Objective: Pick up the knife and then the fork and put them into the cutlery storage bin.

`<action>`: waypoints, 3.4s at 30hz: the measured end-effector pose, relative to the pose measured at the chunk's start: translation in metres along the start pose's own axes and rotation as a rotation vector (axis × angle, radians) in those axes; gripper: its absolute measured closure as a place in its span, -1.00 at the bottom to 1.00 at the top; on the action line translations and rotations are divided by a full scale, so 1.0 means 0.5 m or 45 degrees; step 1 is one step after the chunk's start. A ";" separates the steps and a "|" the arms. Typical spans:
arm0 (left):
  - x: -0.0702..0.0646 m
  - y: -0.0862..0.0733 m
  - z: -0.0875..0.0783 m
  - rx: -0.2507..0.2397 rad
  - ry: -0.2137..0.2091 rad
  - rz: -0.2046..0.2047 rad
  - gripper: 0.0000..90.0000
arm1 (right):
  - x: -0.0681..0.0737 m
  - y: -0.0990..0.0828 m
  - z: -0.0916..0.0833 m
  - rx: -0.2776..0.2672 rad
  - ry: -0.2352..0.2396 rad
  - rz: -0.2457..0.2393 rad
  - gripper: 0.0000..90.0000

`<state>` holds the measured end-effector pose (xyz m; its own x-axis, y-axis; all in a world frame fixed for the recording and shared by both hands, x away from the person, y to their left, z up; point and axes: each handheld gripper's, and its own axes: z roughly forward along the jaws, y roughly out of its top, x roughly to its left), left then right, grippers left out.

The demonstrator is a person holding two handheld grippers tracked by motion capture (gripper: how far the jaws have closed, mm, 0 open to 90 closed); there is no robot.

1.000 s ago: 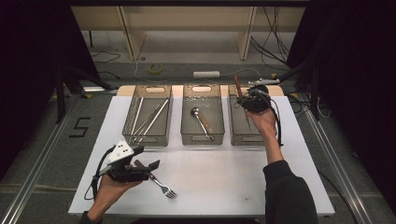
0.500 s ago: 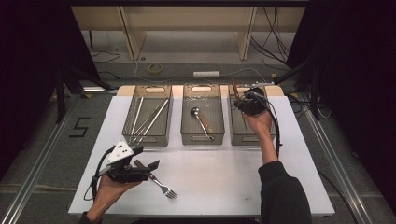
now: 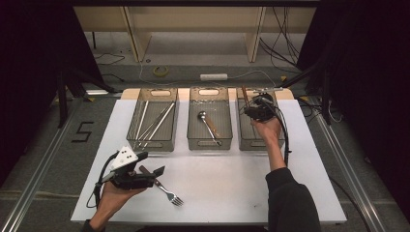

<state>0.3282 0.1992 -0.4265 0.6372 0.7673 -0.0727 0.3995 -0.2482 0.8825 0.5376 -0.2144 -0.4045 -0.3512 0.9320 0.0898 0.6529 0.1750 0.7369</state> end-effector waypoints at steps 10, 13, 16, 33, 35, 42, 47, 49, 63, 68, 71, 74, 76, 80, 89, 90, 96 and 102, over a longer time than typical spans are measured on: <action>0.002 -0.001 0.000 0.008 0.003 0.001 -0.57 | -0.006 -0.006 0.011 0.028 -0.025 0.058 0.75; 0.002 -0.001 0.000 0.010 0.002 0.003 -0.57 | -0.008 -0.008 0.014 0.044 -0.040 0.082 0.73; 0.002 -0.001 0.000 0.011 0.002 0.004 -0.57 | -0.010 -0.008 0.016 0.053 -0.051 0.107 0.58; 0.008 -0.002 0.002 0.016 0.010 -0.009 -0.57 | 0.028 -0.021 -0.068 -0.057 0.132 -0.040 0.00; 0.009 -0.002 0.003 0.019 0.013 -0.008 -0.57 | 0.040 -0.032 -0.085 -0.074 0.163 -0.072 -0.05; 0.014 -0.001 0.009 0.037 0.023 -0.006 -0.56 | 0.081 -0.085 -0.150 -0.145 0.252 -0.161 -0.16; 0.024 -0.003 0.019 0.058 0.058 -0.018 -0.54 | 0.101 -0.134 -0.184 -0.184 0.322 -0.197 -0.18; 0.029 -0.003 0.021 0.070 0.062 -0.019 -0.53 | 0.105 -0.149 -0.192 -0.192 0.343 -0.190 -0.21; 0.052 -0.001 0.034 0.106 0.062 -0.061 -0.37 | 0.138 -0.226 -0.228 -0.219 0.436 -0.202 -0.36; 0.058 0.002 0.041 0.143 0.086 -0.048 -0.11 | 0.150 -0.245 -0.236 -0.214 0.450 -0.213 -0.38; 0.062 0.004 0.045 0.178 0.108 -0.025 0.05 | 0.152 -0.256 -0.239 -0.210 0.464 -0.210 -0.39; 0.069 0.005 0.049 0.208 0.109 -0.025 0.22 | 0.155 -0.267 -0.241 -0.200 0.471 -0.211 -0.40; 0.073 0.004 0.051 0.235 0.123 -0.013 0.35 | 0.158 -0.274 -0.244 -0.201 0.480 -0.215 -0.40; 0.080 0.001 0.058 0.292 0.131 0.010 0.60 | 0.159 -0.286 -0.252 -0.205 0.495 -0.210 -0.41; 0.084 -0.007 0.082 0.425 0.130 0.095 0.97 | 0.168 -0.308 -0.264 -0.196 0.518 -0.220 -0.41; 0.086 -0.009 0.085 0.441 0.127 0.097 0.97 | 0.169 -0.311 -0.266 -0.188 0.521 -0.218 -0.42; 0.097 -0.017 0.098 0.496 0.131 0.087 0.97 | 0.173 -0.321 -0.268 -0.186 0.526 -0.219 -0.43; 0.098 -0.024 0.109 0.557 0.130 0.113 0.97 | 0.176 -0.326 -0.269 -0.182 0.533 -0.220 -0.43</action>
<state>0.3904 0.2076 -0.4659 0.6223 0.7805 0.0597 0.6012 -0.5254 0.6021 0.3102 -0.2037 -0.4265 -0.7061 0.6798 0.1984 0.4723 0.2433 0.8472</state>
